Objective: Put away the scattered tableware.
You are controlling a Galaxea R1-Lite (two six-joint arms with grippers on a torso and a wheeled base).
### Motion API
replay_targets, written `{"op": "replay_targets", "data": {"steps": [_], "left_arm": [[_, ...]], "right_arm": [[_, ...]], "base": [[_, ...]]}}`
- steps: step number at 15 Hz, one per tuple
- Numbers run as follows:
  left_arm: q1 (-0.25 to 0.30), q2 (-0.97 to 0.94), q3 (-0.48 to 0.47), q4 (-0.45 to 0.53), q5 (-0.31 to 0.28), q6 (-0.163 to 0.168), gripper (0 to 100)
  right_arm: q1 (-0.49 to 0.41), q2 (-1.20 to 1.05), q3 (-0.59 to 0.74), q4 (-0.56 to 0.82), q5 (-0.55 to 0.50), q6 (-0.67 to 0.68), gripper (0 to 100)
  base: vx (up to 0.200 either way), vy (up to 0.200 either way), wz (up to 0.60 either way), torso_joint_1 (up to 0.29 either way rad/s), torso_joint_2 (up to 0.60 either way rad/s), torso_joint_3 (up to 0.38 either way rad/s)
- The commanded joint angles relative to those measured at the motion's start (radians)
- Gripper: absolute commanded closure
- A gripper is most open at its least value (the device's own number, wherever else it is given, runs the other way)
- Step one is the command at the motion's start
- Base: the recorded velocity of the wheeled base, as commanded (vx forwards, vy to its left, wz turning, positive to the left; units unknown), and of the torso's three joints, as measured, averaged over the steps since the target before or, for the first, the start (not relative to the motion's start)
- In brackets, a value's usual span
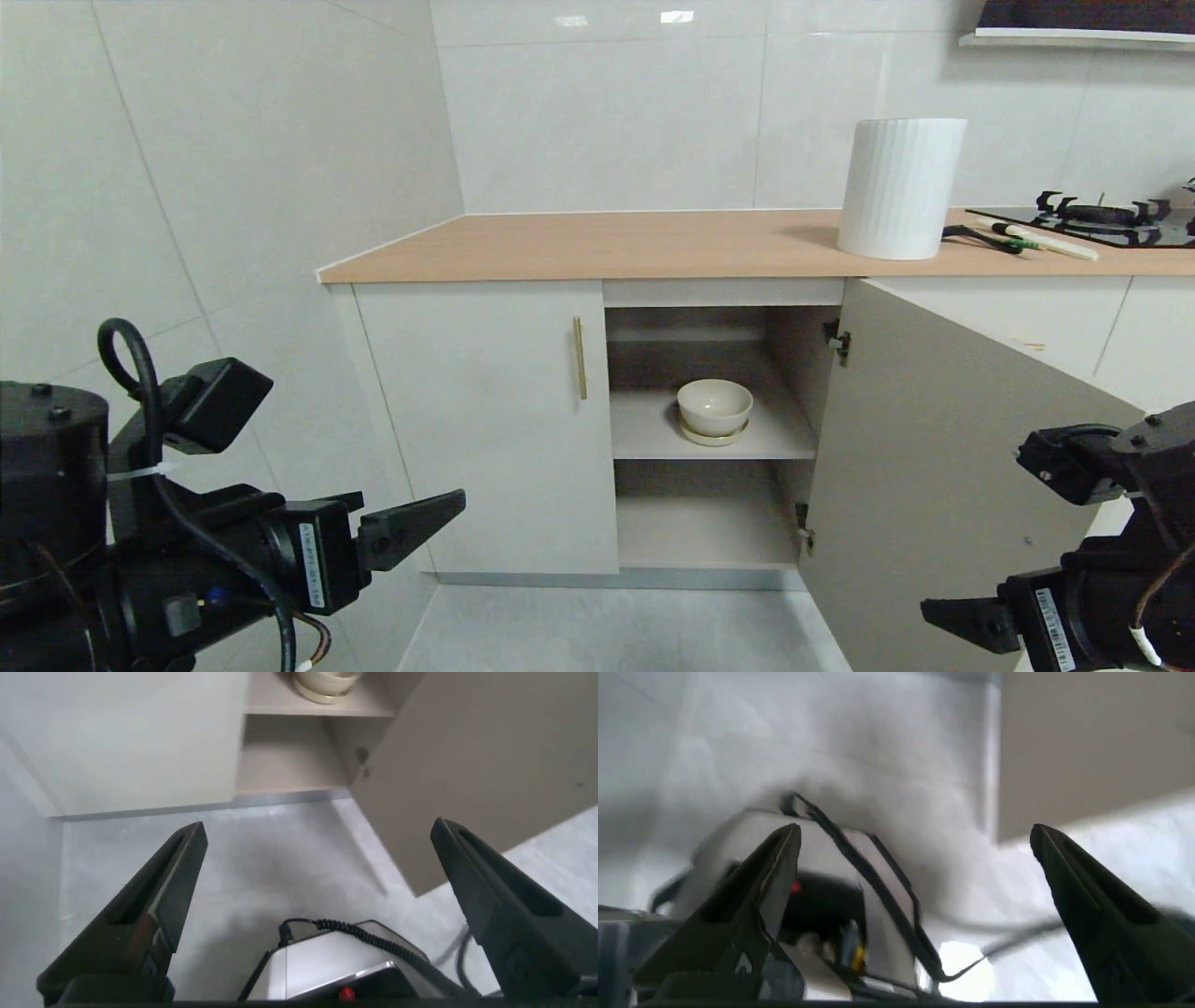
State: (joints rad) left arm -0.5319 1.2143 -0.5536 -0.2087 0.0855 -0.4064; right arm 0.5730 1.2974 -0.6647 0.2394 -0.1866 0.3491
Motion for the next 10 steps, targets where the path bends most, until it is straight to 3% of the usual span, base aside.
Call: {"op": "replay_targets", "data": {"steps": [1,3,5,8,10], "left_arm": [[0.000,0.002,0.000,-0.001,0.000,0.000,0],[0.000,0.004,0.000,-0.001,0.000,0.000,0],[0.000,0.002,0.001,-0.001,-0.001,0.000,0],[0.000,0.002,0.001,-0.001,-0.001,0.001,0],[0.000,0.002,0.003,-0.001,-0.001,0.000,0]], "right_arm": [[-0.001,0.000,-0.015,0.024,-0.001,-0.001,0],[-0.002,-0.007,-0.047,0.120,-0.001,-0.007,0],[-0.050,-0.007,-0.082,0.193,-0.020,-0.016,0],[-0.194,-0.015,-0.085,0.199,-0.083,-0.119,0],[-0.363,-0.027,-0.089,0.222,-0.085,-0.248,0]], "base": [[0.000,-0.200,0.00,0.002,0.01,-0.002],[0.000,-0.200,0.00,0.005,0.00,0.002],[0.000,0.000,0.00,0.000,0.00,0.000],[0.000,0.000,0.00,0.000,0.00,0.000],[0.000,0.000,0.00,0.000,0.00,0.000]]}}
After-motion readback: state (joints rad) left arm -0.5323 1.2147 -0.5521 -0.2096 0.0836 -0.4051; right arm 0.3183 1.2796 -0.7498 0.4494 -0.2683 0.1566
